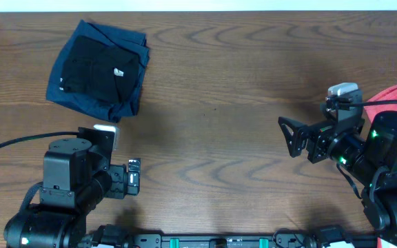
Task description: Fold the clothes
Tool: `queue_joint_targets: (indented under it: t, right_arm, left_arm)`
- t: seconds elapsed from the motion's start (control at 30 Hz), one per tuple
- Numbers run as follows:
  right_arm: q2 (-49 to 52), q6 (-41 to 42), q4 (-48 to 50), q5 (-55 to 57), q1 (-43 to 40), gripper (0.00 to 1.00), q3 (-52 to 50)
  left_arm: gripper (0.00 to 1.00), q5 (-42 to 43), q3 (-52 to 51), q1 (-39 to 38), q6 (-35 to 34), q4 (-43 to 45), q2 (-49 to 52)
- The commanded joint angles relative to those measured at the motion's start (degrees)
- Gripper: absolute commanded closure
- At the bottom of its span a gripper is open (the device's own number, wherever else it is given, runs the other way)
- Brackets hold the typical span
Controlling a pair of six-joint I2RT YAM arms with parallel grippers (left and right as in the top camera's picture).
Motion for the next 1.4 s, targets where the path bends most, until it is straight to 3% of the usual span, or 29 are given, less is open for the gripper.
queue_joint_targets:
  t: [0.0,0.37,0.6,0.87,1.0,1.37]
  right_arm:
    - [-0.11,-0.68,-0.26,-0.28,0.48,0.01,0.42]
    - [-0.11,2.71,-3.02,-4.46,0.48,0.01,0.42]
    - [-0.15,1.77,-2.32,-0.31,0.44,0.01,0.42]
    - [-4.57,-12.81,5.73,0.24,-0.2,0.01,-1.38]
    - [-10.78,-14.67,15.58,0.17,-2.38,0.01,-7.19]
    - [-30.34,-14.67,26.82,0.87,-3.8,0.01,-31.12]
  left_arm:
    - [0.02,-1.01,-0.66,-0.28,0.74,-0.02,0.07]
    - [0.02,-1.01,-0.66,-0.28,0.74,-0.02,0.07]
    - [0.02,-1.01,-0.66,-0.28,0.74,-0.02,0.07]
    - [0.02,-1.01,-0.66,-0.28,0.74,-0.02,0.07]
    - [0.02,-1.01,-0.66,-0.28,0.74,-0.02,0.07]
    - [0.02,-1.01,-0.66,-0.28,0.74,-0.02,0.07]
